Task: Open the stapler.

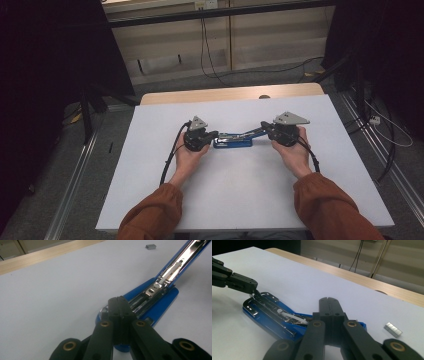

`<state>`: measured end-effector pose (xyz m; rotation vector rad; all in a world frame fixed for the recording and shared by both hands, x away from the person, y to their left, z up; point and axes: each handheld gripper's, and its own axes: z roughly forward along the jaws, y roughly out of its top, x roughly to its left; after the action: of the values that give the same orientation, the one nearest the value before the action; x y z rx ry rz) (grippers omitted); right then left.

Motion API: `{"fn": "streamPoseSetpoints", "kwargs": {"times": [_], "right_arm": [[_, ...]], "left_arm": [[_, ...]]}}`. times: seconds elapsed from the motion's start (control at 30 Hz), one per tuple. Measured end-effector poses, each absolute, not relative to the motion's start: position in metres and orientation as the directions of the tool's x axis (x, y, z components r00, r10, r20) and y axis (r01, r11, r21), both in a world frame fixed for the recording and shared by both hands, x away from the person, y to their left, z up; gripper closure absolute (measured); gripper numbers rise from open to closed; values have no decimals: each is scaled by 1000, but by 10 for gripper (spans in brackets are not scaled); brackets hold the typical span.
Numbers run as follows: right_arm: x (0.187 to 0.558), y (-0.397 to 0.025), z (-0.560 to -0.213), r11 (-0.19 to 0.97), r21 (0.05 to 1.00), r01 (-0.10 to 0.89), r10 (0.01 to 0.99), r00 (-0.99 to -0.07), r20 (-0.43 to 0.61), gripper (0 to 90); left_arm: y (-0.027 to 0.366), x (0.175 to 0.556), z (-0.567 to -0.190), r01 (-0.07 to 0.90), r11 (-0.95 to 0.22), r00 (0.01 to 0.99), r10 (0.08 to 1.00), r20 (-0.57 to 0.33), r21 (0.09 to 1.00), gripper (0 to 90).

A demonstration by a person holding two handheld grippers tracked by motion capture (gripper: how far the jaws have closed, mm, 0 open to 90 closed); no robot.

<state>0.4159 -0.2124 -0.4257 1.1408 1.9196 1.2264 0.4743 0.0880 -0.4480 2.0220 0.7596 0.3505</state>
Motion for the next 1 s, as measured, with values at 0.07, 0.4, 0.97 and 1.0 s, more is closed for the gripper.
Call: {"fn": "streamPoseSetpoints", "kwargs": {"times": [0.07, 0.4, 0.97, 1.0], "right_arm": [[414, -214, -428, 203, 914, 350, 888, -459, -21, 900], [409, -220, -437, 206, 912, 354, 885, -465, -19, 900], [409, -229, -441, 203, 908, 368, 889, -458, -13, 900], [409, -230, -441, 202, 907, 370, 889, -458, -11, 900]], "left_arm": [[88, 474, -448, 376, -389, 769, 637, -49, 841, 900], [88, 474, -448, 376, -388, 769, 638, -50, 842, 900], [89, 475, -448, 383, -379, 769, 636, -63, 842, 900], [89, 475, -448, 382, -380, 768, 637, -61, 842, 900]]}}
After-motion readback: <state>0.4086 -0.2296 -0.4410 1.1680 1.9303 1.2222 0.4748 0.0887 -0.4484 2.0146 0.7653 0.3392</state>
